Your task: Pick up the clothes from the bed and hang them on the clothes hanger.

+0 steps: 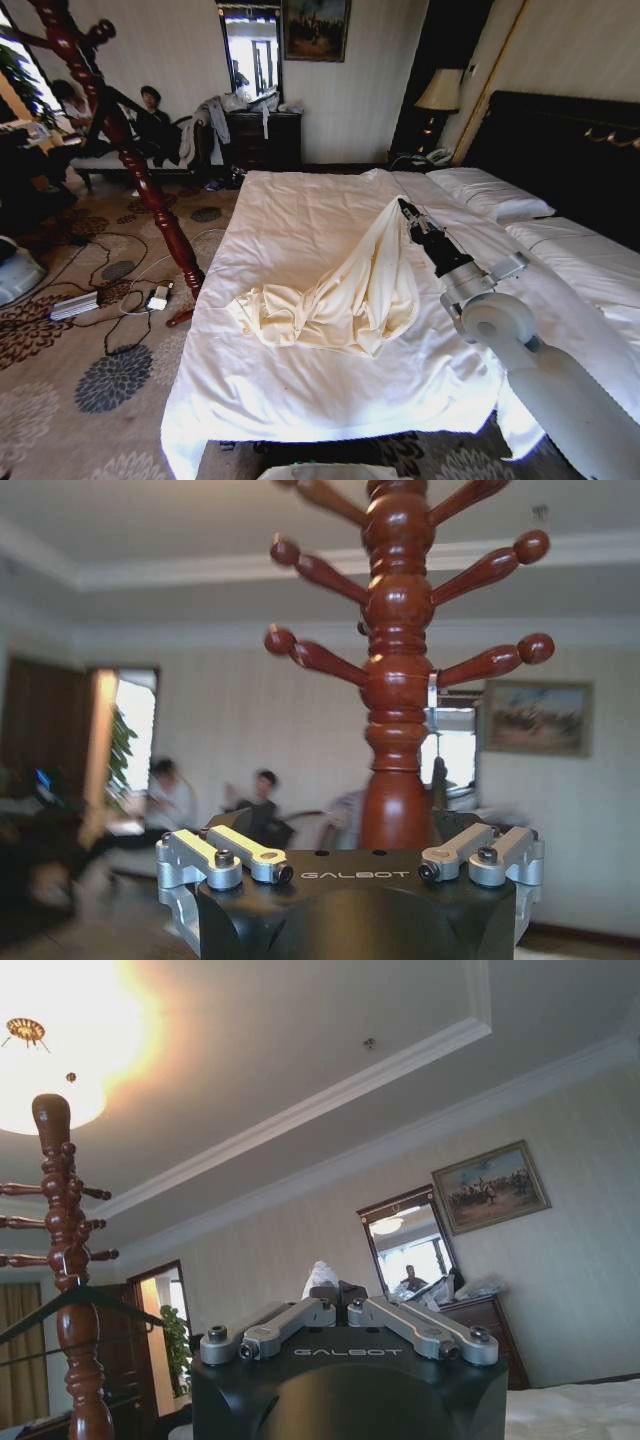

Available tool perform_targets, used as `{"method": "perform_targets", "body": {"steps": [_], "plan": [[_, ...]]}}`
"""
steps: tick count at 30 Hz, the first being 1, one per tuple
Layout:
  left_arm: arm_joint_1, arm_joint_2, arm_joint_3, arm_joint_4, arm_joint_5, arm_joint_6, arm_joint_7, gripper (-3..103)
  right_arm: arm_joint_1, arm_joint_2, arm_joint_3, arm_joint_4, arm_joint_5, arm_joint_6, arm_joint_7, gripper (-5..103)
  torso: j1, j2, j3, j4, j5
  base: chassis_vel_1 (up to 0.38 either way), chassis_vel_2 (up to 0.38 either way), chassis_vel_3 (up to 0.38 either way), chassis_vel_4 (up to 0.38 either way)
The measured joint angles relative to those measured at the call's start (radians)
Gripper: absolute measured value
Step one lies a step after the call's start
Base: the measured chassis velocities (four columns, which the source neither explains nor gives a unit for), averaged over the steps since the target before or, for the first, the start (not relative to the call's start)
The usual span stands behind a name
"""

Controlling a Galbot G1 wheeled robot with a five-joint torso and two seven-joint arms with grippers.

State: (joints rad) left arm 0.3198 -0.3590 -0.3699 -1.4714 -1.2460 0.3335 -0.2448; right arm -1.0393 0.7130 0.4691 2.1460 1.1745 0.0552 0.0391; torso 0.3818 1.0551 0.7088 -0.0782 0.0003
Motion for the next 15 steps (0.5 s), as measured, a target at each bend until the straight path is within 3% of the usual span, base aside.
{"method": "perform_targets", "body": {"steps": [4, 5, 9, 10, 14, 15], "plan": [[-0.195, -0.065, 0.183, 0.082, -0.06, 0.022, 0.006, 100, 0.0, 0.0, -0.005, -0.005, -0.003, -0.001, 0.0, 0, 0.0, 0.0, 0.0, 0.0002, -0.0005, 0.0, 0.0, 0.0, 0.0], [-0.195, -0.065, 0.183, 0.082, -0.06, 0.022, 0.006, 100, 0.0, 0.0, -0.005, -0.005, -0.003, -0.001, 0.0, 0, 0.0, 0.0, 0.0, 0.0002, -0.0005, 0.0, 0.0, 0.0, 0.0], [-0.369, -0.102, 0.344, 0.153, -0.016, 0.122, -0.016, 100, -0.01, -0.001, -0.005, -0.004, -0.012, -0.002, 0.001, 0, 0.0, 0.0, 0.0, 0.0001, -0.0003, 0.0, 0.0, 0.0, 0.0], [-0.369, -0.102, 0.344, 0.153, -0.016, 0.122, -0.016, 100, -0.01, -0.001, -0.005, -0.004, -0.012, -0.002, 0.001, 0, 0.0, 0.0, 0.0, 0.0001, -0.0003, 0.0, 0.0, 0.0, 0.0], [-0.5, -0.133, 0.457, 0.213, 0.0, 0.253, -0.017, 100, -0.025, -0.007, 0.006, 0.002, -0.015, -0.002, 0.004, 0, 0.0, 0.0, 0.0, 0.0004, -0.0003, 0.0, 0.0, 0.0, 0.0], [-0.5, -0.133, 0.457, 0.213, 0.0, 0.253, -0.017, 100, -0.025, -0.007, 0.006, 0.002, -0.015, -0.002, 0.004, 0, 0.0, 0.0, 0.0, 0.0004, -0.0003, 0.0, 0.0, 0.0, 0.0]]}}
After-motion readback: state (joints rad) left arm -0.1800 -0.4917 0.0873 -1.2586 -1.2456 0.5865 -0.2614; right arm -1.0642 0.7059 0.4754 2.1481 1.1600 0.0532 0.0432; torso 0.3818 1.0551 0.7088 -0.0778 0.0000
